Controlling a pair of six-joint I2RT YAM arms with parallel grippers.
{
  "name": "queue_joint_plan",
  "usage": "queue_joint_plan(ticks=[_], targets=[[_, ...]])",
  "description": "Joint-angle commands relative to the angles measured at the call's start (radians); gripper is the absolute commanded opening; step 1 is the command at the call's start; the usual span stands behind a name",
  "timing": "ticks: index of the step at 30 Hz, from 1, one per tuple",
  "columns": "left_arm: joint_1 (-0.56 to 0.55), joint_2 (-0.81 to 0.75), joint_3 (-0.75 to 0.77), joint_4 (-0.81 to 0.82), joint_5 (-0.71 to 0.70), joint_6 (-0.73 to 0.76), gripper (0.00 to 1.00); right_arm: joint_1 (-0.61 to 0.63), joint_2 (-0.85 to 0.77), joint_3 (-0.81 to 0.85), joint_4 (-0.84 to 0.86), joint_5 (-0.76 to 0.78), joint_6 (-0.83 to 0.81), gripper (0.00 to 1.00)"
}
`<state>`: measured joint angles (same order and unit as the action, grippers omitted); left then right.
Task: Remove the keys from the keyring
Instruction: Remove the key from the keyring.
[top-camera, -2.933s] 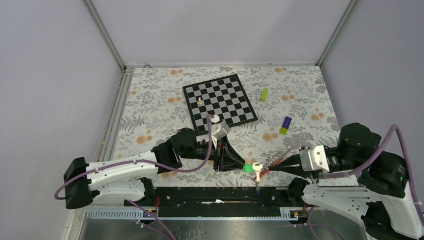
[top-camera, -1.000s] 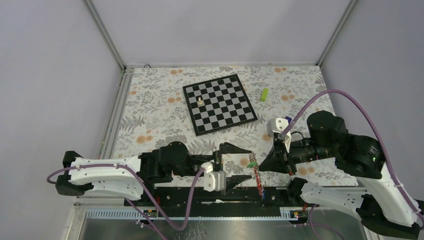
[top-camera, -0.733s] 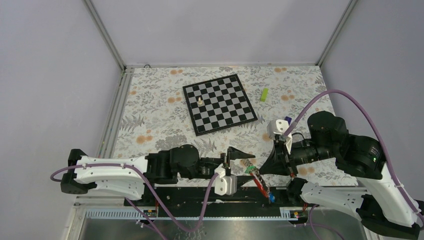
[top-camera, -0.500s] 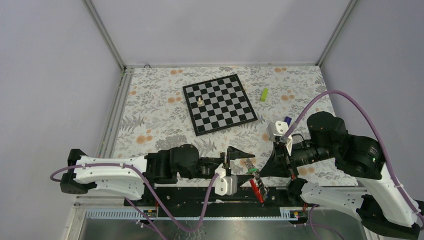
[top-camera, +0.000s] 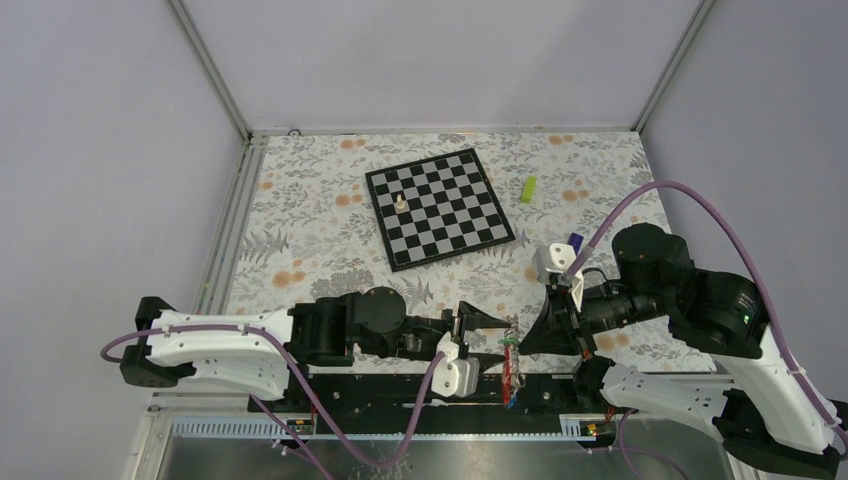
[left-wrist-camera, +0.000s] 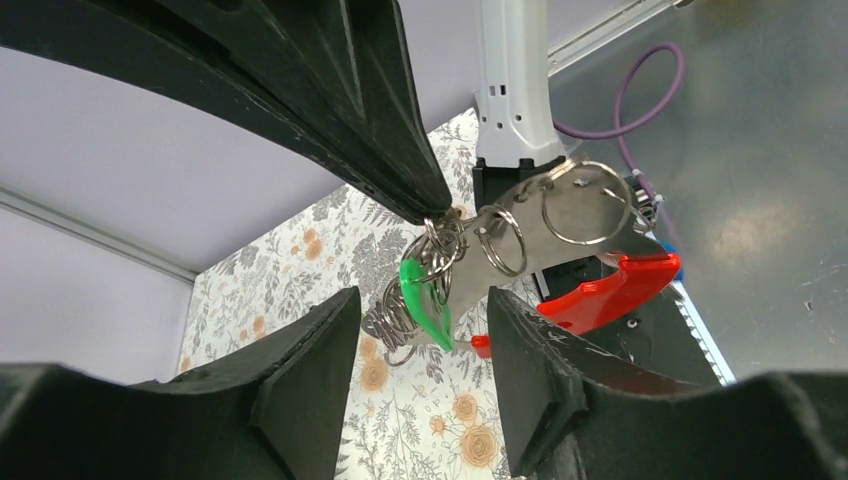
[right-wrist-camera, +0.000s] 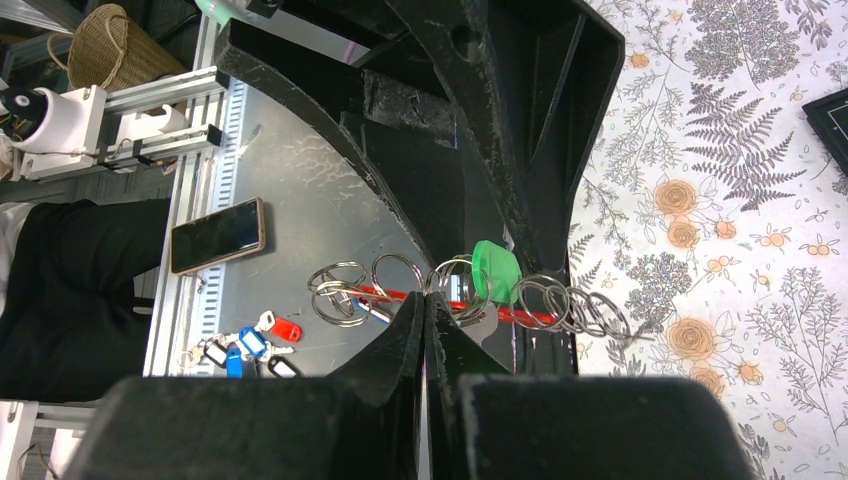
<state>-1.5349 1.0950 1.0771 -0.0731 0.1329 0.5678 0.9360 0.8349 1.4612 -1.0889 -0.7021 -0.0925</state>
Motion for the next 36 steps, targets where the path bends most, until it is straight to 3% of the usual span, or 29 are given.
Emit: queue_joint_plan(ticks=[1,14,36], targets=[[-0.007,-0.029,0.034,-0.021,0.027,0.003,0.57,0.004,0.004,0.010,0.001,-0.043,-0.010,0.00],[-0.007,-0.028,0.003,0.028,-0.025,0.005,0.56,0.004,0.007,0.006,0.020,-0.080,0.004,0.00],[-0.007,-0.014,-0.002,0.018,-0.006,0.007,0.38,0.005,0.002,-0.004,0.040,-0.122,0.024,0.00]])
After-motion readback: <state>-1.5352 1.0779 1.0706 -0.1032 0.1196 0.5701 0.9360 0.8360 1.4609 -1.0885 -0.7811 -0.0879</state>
